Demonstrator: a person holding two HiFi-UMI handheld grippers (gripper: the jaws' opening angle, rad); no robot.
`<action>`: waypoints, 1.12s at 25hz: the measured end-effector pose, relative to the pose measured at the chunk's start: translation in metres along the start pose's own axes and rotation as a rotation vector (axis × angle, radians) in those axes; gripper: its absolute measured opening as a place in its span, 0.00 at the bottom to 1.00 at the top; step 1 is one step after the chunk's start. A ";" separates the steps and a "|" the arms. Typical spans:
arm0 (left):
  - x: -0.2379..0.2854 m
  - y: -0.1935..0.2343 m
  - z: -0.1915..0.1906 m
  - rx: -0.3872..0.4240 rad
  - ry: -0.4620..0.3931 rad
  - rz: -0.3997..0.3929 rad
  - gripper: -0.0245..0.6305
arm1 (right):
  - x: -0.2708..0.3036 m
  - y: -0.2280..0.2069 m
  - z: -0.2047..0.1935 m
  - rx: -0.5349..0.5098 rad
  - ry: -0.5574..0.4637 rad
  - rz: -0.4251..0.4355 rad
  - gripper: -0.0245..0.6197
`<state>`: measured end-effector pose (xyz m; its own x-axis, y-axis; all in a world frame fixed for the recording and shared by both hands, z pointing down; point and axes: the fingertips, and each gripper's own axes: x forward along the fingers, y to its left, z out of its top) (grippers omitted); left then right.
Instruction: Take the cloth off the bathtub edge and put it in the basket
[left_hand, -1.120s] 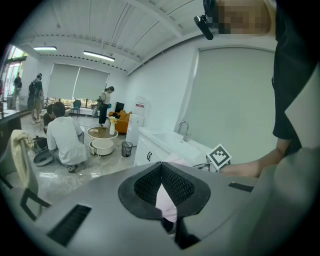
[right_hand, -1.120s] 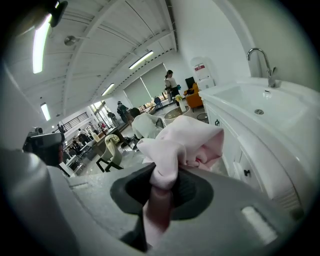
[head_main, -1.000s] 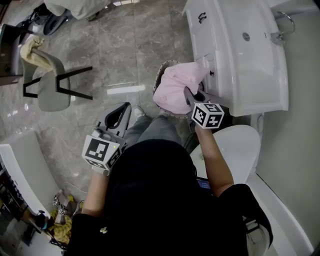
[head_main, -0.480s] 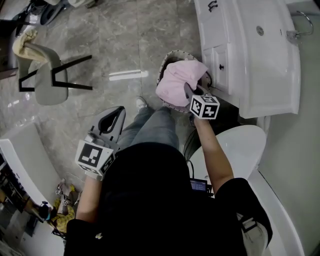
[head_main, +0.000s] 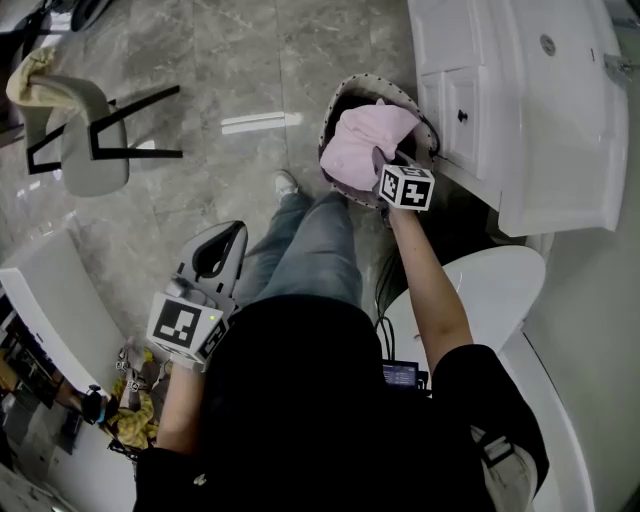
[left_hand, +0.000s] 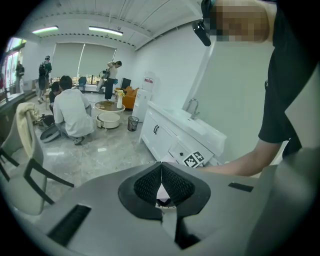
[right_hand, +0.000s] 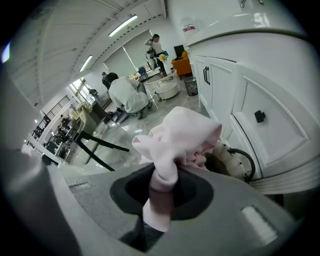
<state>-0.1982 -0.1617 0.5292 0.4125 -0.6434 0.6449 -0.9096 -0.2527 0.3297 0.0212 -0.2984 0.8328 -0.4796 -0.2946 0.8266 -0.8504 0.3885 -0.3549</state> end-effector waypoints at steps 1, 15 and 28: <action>0.002 0.001 -0.006 0.000 0.006 0.000 0.06 | 0.009 -0.005 -0.004 0.001 0.009 -0.007 0.15; 0.010 0.020 -0.060 -0.070 0.101 0.070 0.06 | 0.119 -0.060 -0.065 0.006 0.163 -0.099 0.15; 0.006 0.037 -0.103 -0.097 0.155 0.096 0.06 | 0.182 -0.080 -0.105 -0.039 0.255 -0.169 0.10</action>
<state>-0.2240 -0.0999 0.6163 0.3332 -0.5402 0.7728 -0.9394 -0.1200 0.3211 0.0246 -0.2917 1.0570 -0.2585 -0.1314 0.9570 -0.9020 0.3874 -0.1904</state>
